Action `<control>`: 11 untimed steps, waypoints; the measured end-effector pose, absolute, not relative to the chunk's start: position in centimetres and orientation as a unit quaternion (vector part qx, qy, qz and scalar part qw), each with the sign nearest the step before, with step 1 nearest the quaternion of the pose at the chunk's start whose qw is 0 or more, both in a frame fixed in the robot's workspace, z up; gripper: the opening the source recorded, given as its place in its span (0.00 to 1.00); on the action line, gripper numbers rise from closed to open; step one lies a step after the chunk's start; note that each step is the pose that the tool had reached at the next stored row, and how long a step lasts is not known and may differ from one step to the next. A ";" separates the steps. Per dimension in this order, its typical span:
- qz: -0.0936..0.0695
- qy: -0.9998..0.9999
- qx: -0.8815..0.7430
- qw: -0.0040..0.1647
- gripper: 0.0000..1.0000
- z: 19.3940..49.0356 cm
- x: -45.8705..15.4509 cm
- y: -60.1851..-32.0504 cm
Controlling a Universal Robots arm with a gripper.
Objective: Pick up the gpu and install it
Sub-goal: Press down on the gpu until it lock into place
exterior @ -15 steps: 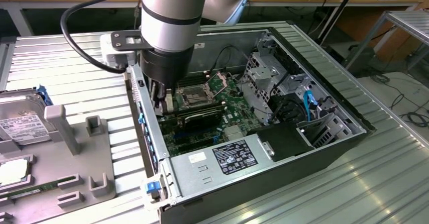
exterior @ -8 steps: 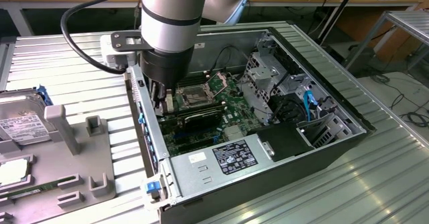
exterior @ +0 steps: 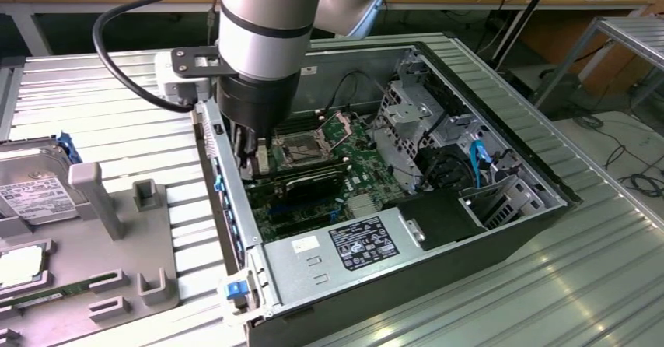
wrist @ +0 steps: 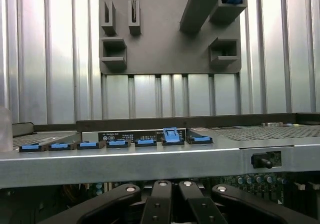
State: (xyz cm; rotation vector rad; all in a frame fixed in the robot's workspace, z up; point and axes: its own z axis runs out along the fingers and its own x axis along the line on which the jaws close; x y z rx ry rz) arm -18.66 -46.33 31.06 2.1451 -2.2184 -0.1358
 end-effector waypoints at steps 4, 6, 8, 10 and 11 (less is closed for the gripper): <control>-0.047 -0.718 0.694 0.027 0.11 31.3 -18.6 -46.3; -0.054 -0.718 0.694 0.020 0.11 31.3 -18.6 -46.2; -0.059 -0.718 0.694 0.016 0.11 31.3 -18.6 -46.0; -0.061 -0.717 0.694 0.013 0.11 31.3 -18.5 -46.0; -0.061 -0.717 0.694 0.013 0.11 31.3 -18.5 -46.0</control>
